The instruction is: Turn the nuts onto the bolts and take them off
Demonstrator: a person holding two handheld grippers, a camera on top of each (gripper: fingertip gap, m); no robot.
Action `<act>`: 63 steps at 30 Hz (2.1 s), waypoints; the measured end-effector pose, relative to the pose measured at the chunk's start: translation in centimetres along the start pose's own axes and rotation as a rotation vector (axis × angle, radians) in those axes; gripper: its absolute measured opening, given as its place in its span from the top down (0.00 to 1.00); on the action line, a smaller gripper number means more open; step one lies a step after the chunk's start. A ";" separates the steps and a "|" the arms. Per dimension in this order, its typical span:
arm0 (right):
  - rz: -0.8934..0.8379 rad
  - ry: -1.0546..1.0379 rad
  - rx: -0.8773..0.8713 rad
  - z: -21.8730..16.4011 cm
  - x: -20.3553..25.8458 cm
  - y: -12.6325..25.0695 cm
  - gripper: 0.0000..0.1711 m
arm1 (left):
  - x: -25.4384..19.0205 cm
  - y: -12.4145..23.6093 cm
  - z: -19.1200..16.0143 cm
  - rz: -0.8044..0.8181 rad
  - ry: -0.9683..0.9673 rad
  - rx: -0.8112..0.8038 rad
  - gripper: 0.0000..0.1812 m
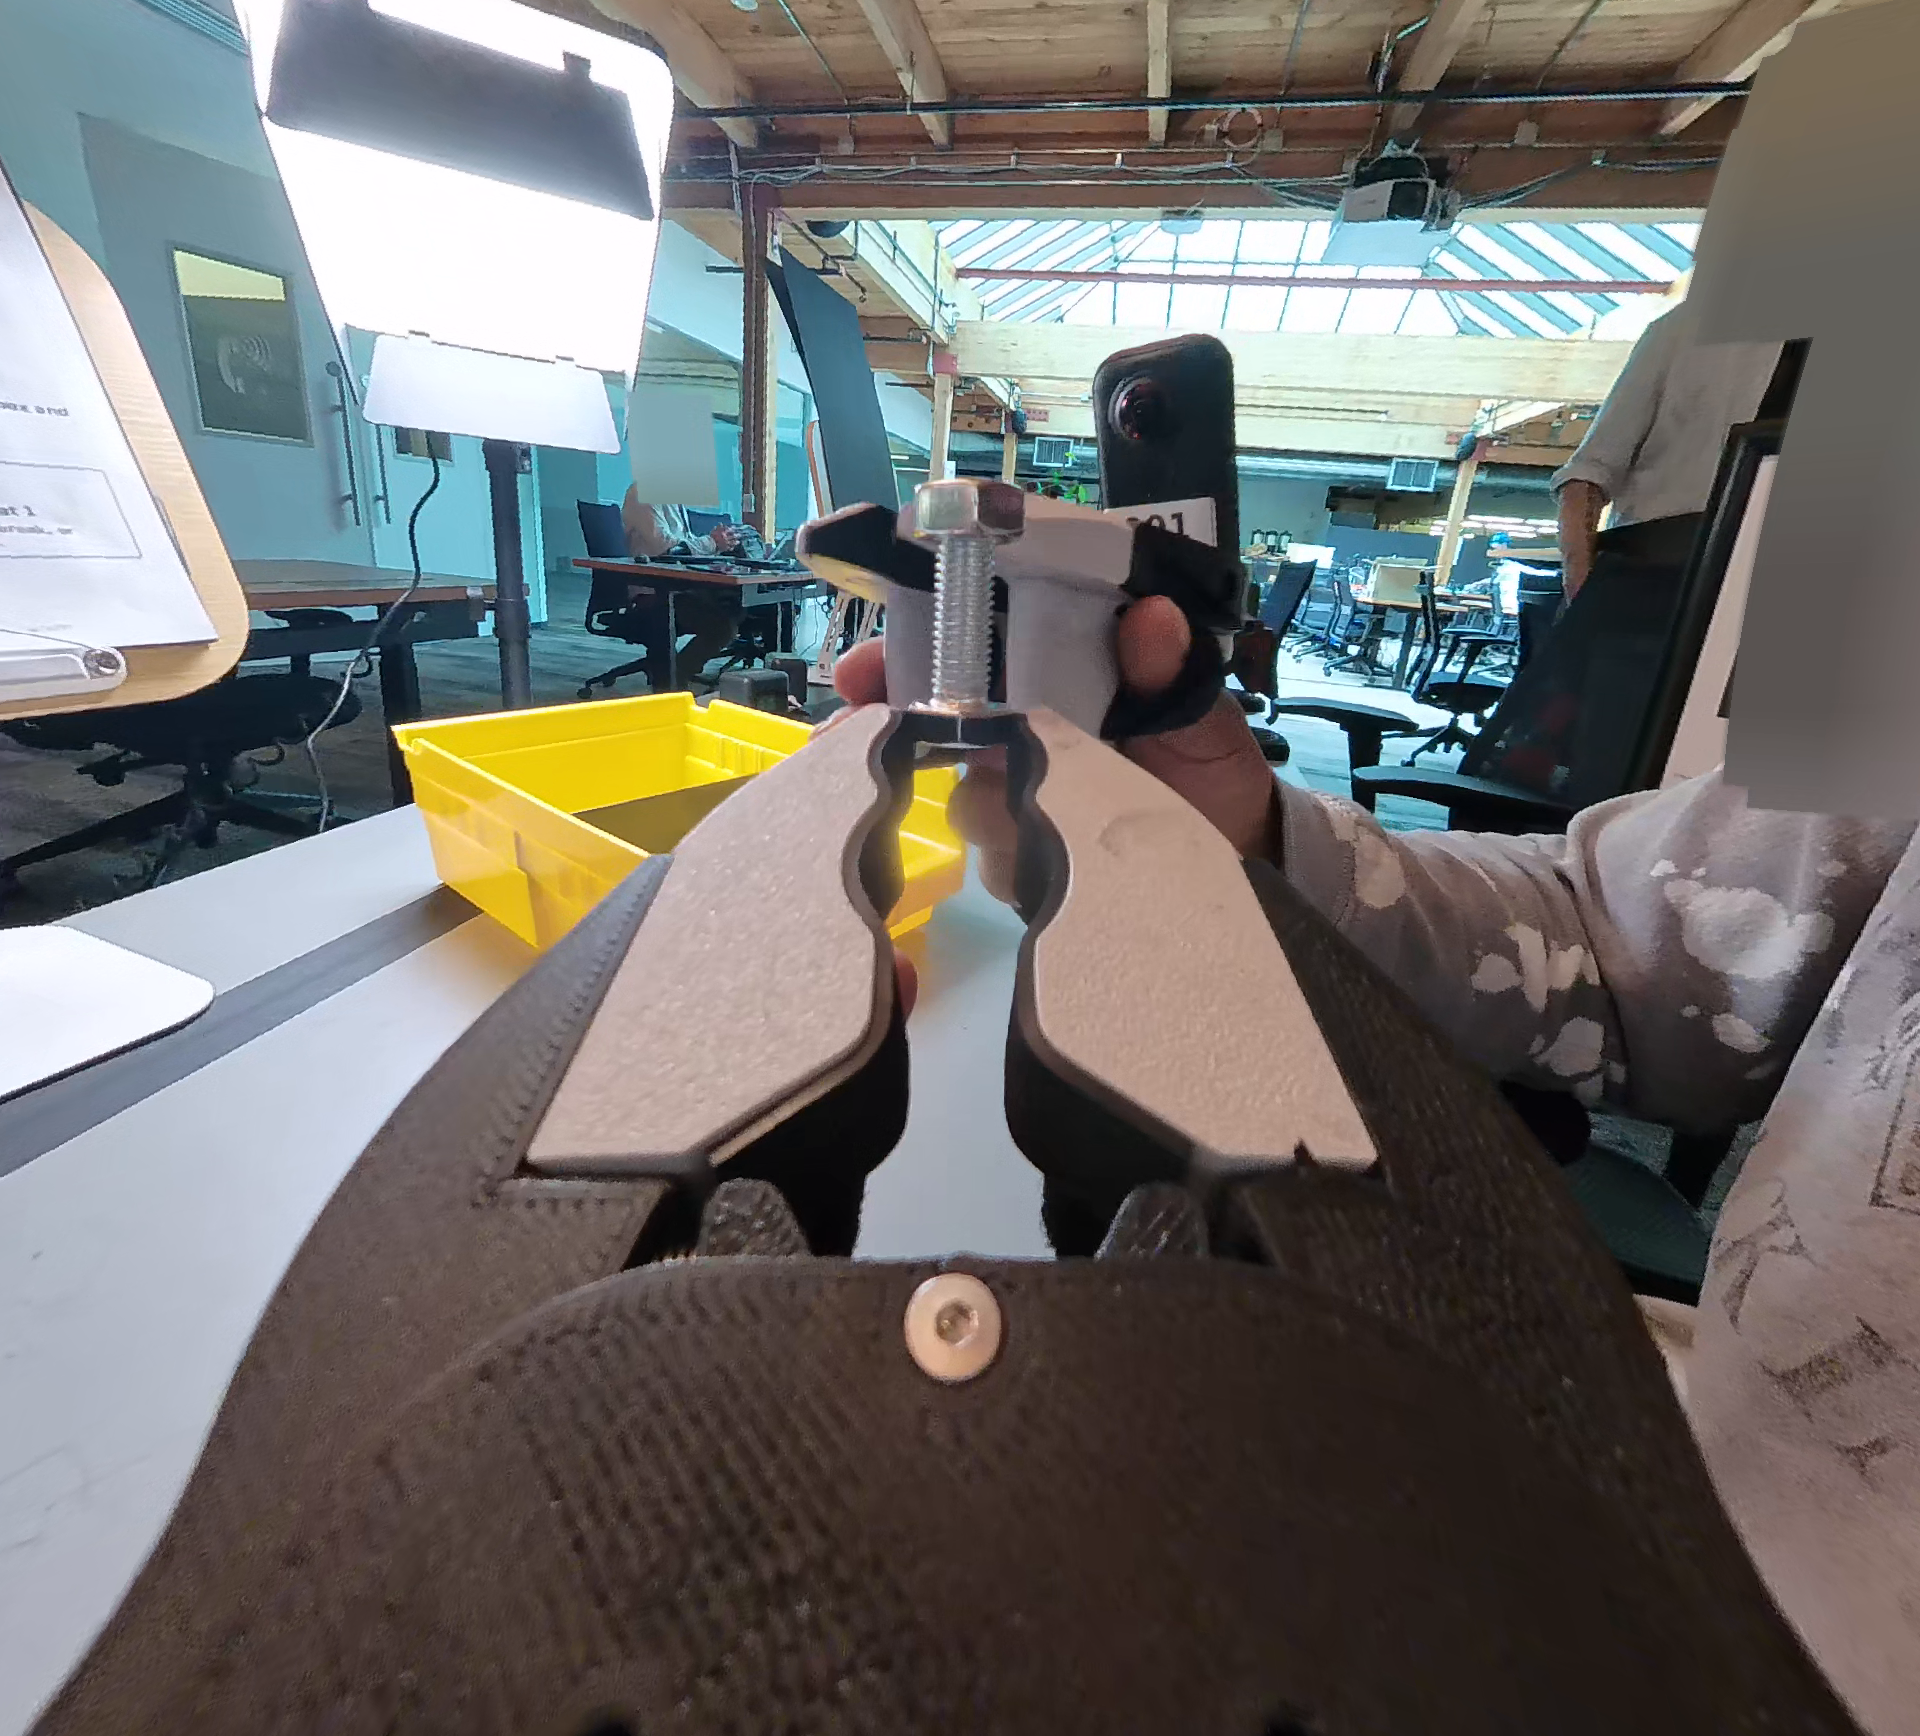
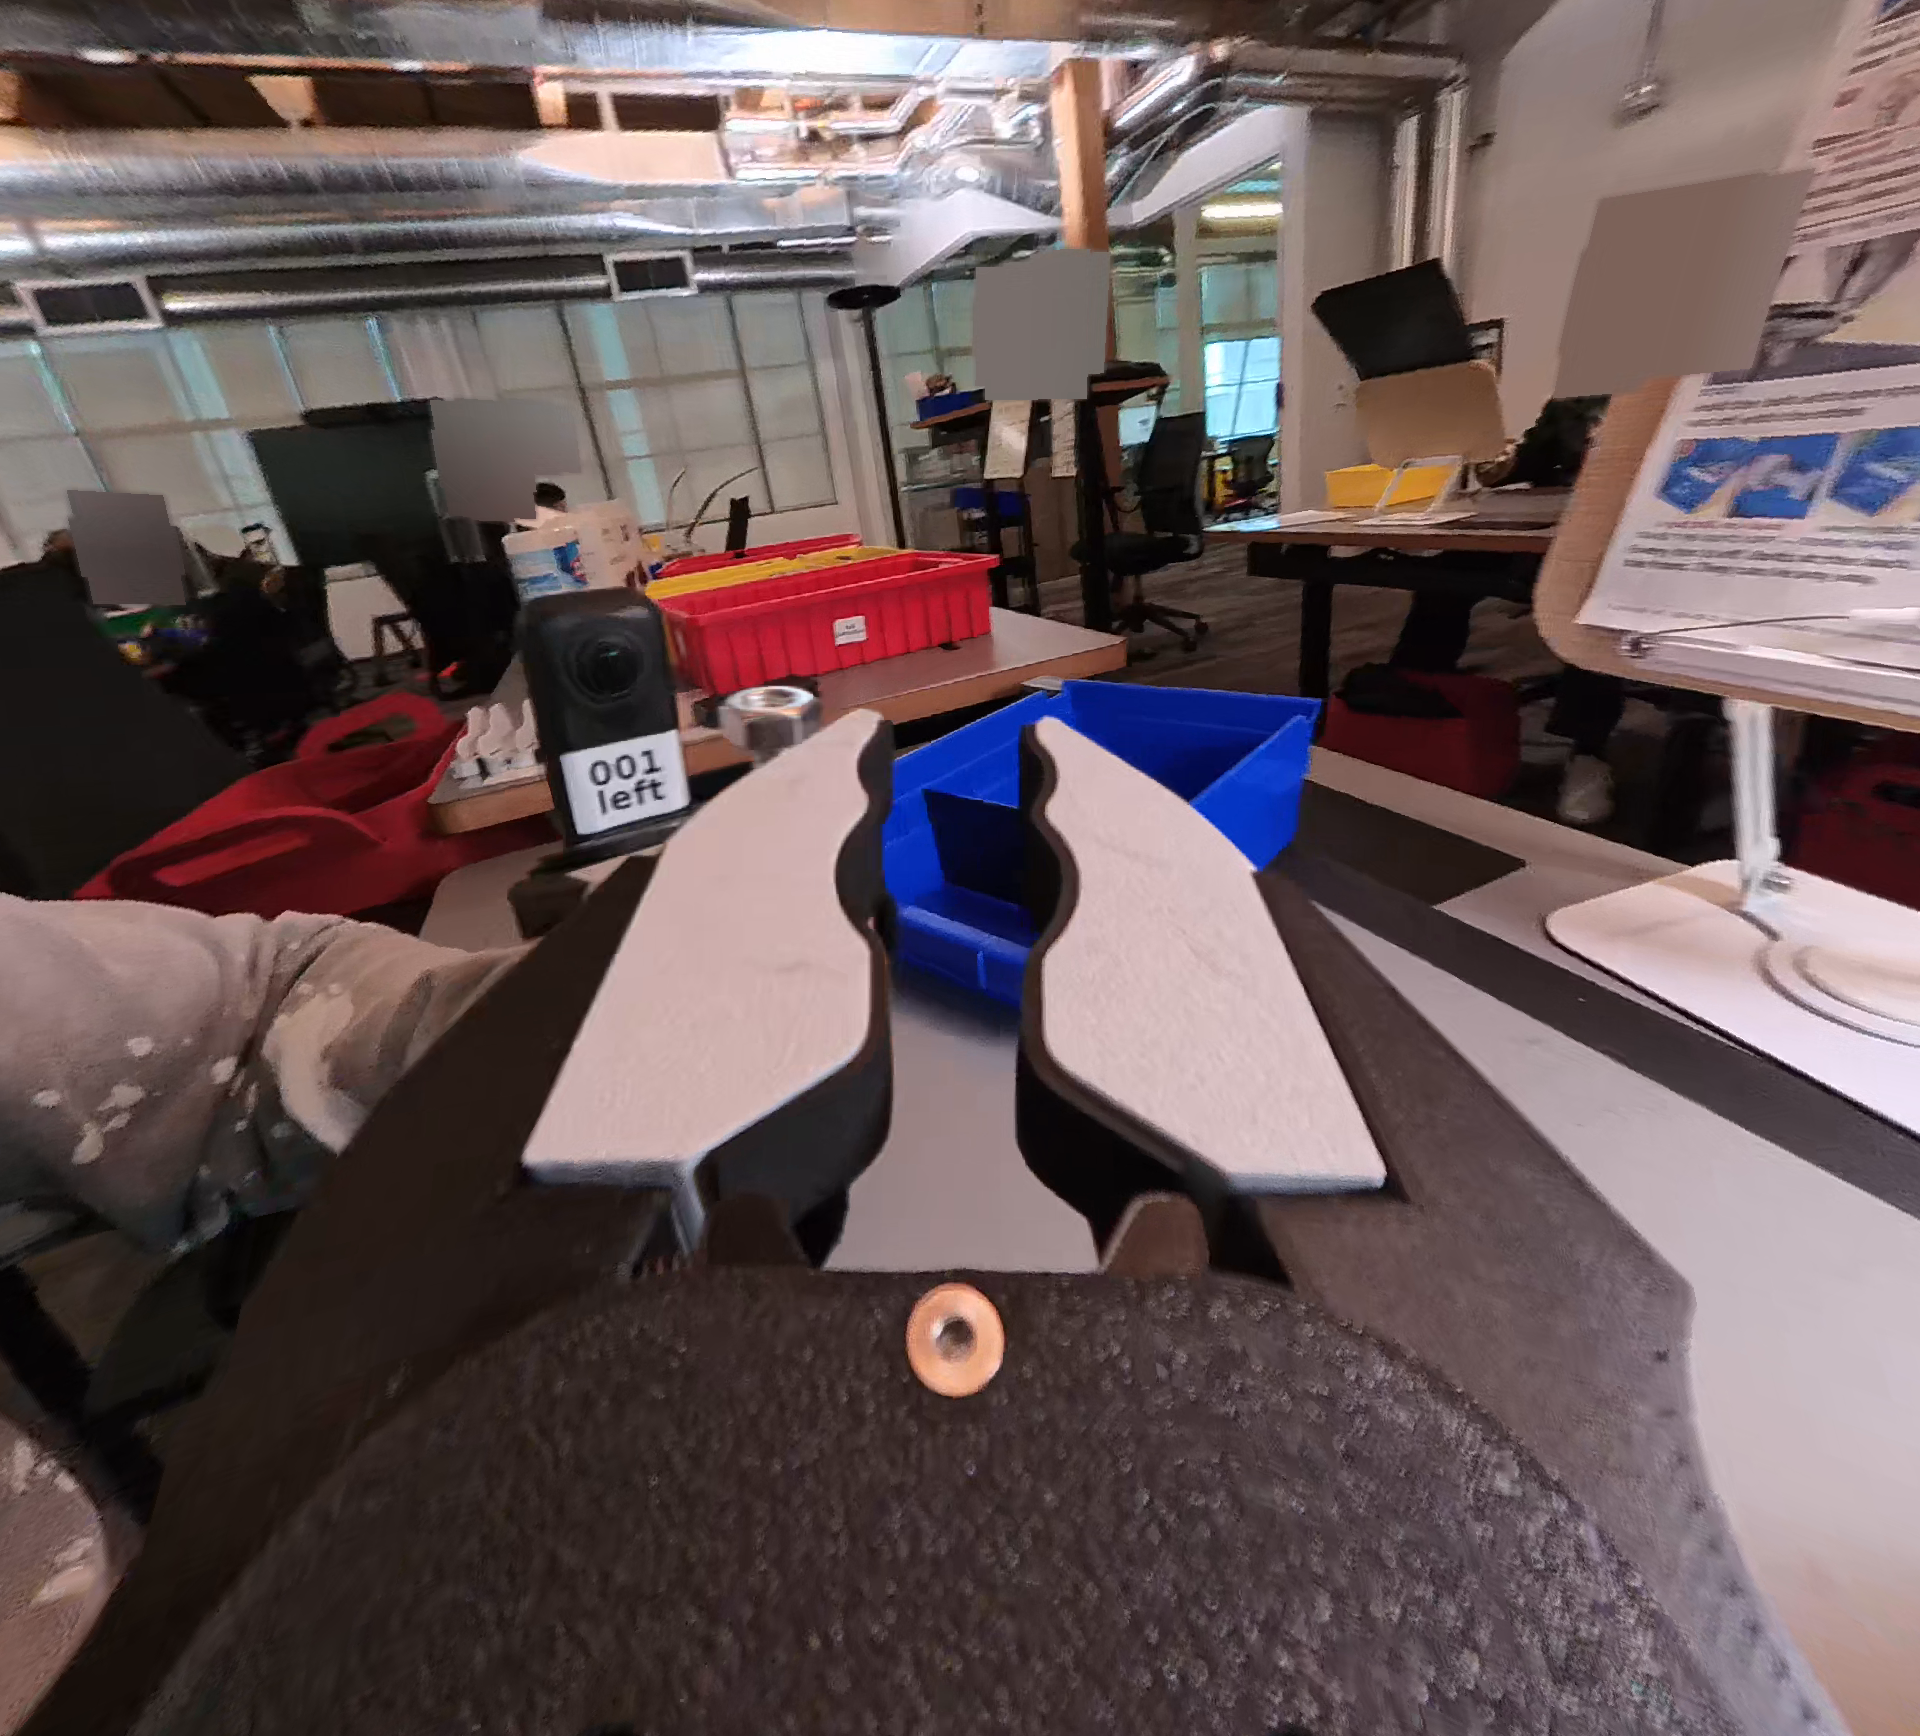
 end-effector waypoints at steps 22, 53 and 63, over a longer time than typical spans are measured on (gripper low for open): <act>0.093 0.004 0.026 -0.1 1.5 -0.5 0.72 | 0.0 -0.1 -0.2 0.003 0.003 0.007 0.90; 0.042 0.026 0.018 0.2 1.0 -0.1 0.83 | -0.2 -0.2 0.0 -0.008 0.011 -0.001 0.90; 0.088 0.029 0.038 0.0 1.7 -0.5 0.73 | -0.2 -0.3 -0.2 -0.005 0.013 0.009 0.90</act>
Point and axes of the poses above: each gripper's, where its closed fingertips meet, y back along the fingers, z out of its top, x = y × z across the jaws, the point moved 5 cm from there along y, back along the fingers, and after that the axes turned 2 degrees about -y, right-handed, at the moved point
